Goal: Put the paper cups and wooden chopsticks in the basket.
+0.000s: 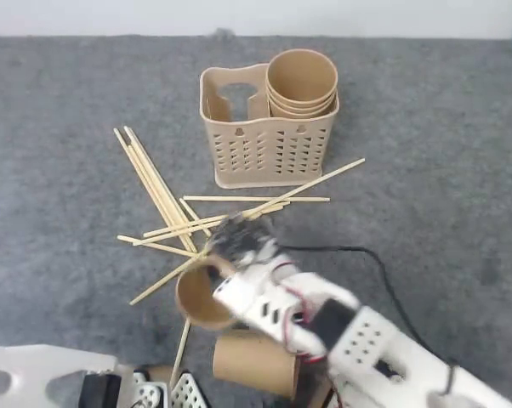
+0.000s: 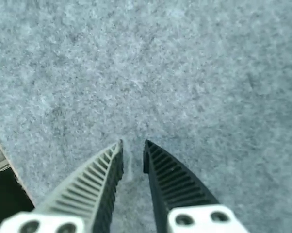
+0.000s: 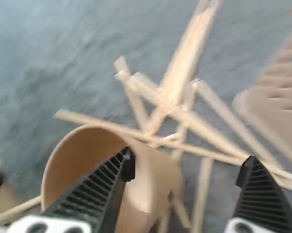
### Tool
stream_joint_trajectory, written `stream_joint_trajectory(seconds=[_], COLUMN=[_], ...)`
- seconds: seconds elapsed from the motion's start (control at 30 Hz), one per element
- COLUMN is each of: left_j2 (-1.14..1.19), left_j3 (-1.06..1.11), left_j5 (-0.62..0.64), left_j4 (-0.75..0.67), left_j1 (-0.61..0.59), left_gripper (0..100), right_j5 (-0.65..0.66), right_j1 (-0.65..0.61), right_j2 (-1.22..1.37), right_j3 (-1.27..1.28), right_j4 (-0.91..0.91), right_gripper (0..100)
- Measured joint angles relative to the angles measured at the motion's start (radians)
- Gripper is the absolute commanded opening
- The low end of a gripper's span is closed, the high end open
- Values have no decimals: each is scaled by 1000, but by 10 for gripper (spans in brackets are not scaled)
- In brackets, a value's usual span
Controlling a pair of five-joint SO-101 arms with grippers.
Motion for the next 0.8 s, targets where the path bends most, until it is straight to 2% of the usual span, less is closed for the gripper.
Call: stream_joint_trajectory(seconds=[0.13,0.2,0.33,0.5,0.7,0.8], left_j2=[0,0,0,0,0,0], left_j3=[0,0,0,0,0,0], left_j5=[5,5,5,5,5,5], left_j4=[23,63,149,189,192,192], left_j1=[14,28,69,101,103,97], left_gripper=[63,62,62,62,62,62], right_j5=[6,8,74,89,89,72], right_j1=[107,117,98,100,106,152], right_j2=[-121,-130,-130,-130,-130,-130], right_j3=[0,0,49,68,-2,-95], right_j4=[75,121,155,157,167,167], right_gripper=[69,2,84,164,167,169])
